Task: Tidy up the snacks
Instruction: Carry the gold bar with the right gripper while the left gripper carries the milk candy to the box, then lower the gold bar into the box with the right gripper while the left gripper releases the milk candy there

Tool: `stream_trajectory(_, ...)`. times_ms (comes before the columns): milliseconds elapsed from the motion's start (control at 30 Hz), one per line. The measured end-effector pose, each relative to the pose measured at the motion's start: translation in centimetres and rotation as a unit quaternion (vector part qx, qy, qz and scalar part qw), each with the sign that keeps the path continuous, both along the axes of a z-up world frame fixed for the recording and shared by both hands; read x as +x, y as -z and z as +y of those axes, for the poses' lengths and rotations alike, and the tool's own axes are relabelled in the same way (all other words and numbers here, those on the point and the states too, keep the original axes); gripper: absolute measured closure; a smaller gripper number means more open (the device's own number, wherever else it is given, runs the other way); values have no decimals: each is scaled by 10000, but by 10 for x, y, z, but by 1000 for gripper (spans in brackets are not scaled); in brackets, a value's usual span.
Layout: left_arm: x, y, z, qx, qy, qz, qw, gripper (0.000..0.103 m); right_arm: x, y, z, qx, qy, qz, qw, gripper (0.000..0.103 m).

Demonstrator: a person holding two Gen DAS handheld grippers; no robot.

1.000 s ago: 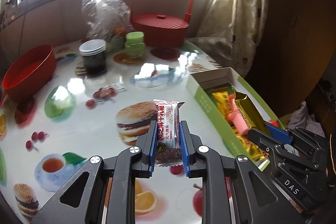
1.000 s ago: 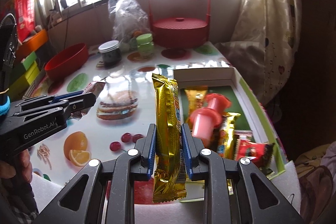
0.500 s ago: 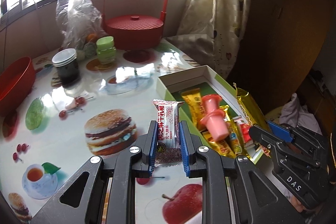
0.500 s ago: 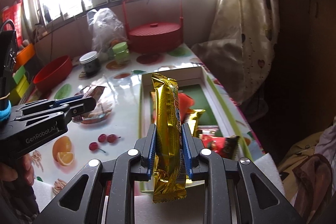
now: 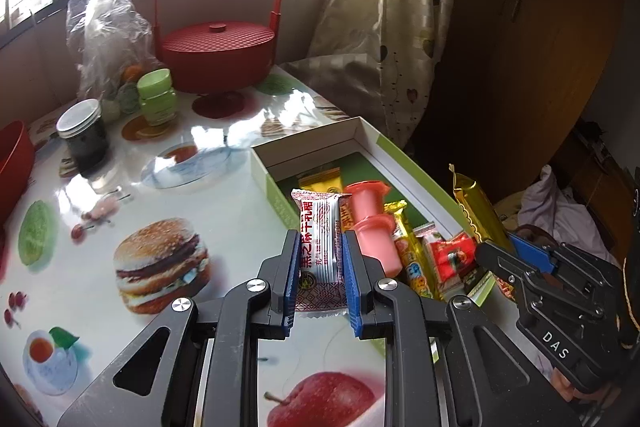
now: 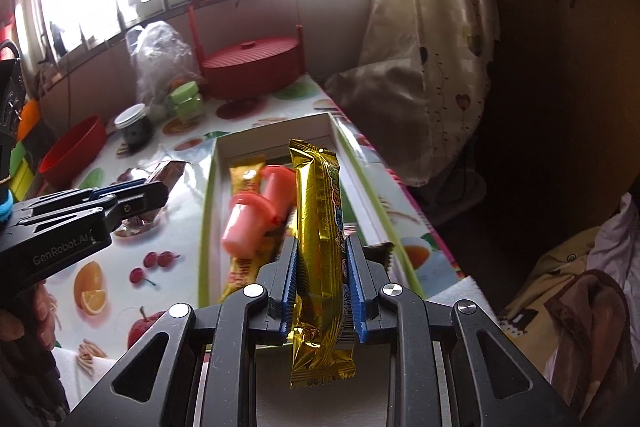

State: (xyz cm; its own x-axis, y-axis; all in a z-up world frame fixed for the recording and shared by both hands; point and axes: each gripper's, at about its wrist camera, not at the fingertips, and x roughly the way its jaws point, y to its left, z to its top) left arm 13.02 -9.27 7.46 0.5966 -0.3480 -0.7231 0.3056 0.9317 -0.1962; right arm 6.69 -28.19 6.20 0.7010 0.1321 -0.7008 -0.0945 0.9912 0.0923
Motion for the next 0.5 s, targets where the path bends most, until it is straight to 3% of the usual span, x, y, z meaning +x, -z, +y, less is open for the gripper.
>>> stream_trajectory(500,29,14,-22,-12,191,181,9997,82,15,17,-12,19,185,223,9996,81)
